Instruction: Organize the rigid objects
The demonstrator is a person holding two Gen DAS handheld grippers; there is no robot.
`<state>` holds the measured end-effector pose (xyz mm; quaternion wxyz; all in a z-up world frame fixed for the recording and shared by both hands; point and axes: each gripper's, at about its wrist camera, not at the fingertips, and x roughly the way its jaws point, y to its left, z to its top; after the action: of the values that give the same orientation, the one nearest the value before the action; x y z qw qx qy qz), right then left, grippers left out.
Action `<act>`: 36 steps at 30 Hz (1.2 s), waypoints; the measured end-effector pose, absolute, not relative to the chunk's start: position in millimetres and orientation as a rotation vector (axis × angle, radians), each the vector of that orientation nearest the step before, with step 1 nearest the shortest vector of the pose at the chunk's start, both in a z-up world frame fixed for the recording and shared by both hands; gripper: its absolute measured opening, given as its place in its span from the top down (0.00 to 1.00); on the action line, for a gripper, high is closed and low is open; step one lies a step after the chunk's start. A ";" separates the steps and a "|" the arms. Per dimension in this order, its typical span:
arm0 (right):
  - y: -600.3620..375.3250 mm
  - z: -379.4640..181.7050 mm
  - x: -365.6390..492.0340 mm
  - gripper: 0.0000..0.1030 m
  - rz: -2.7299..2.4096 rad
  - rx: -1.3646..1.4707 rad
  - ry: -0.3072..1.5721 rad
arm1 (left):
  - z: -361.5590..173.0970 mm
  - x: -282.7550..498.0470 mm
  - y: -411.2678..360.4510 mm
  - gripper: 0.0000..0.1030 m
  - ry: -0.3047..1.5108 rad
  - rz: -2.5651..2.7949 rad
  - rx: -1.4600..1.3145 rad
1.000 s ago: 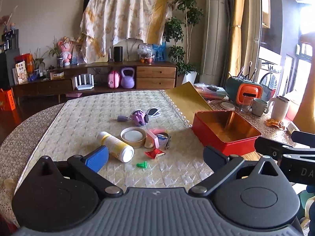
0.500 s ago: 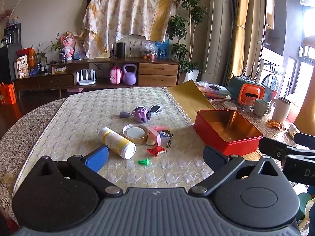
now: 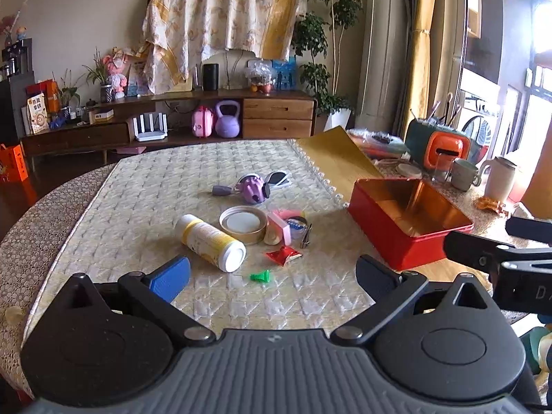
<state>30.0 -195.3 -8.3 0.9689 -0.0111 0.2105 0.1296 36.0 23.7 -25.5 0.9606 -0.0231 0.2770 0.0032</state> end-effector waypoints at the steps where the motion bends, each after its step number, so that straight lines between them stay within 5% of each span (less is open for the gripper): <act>1: -191.1 -9.6 33.4 0.00 0.280 -0.040 0.422 | -28.0 40.3 25.8 0.00 0.573 0.018 -0.040; 17: -127.3 -51.9 112.1 0.08 0.548 -0.220 0.533 | -56.1 143.6 95.7 0.00 0.611 0.135 -0.066; 36: -63.2 -113.1 159.8 0.55 0.715 -0.290 0.706 | -118.2 231.6 110.4 0.01 0.838 0.223 -0.141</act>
<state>159.8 -63.1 -113.1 0.8664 -0.1384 0.3372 0.3412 231.6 110.4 -118.2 0.9051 -0.0684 0.4055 0.1079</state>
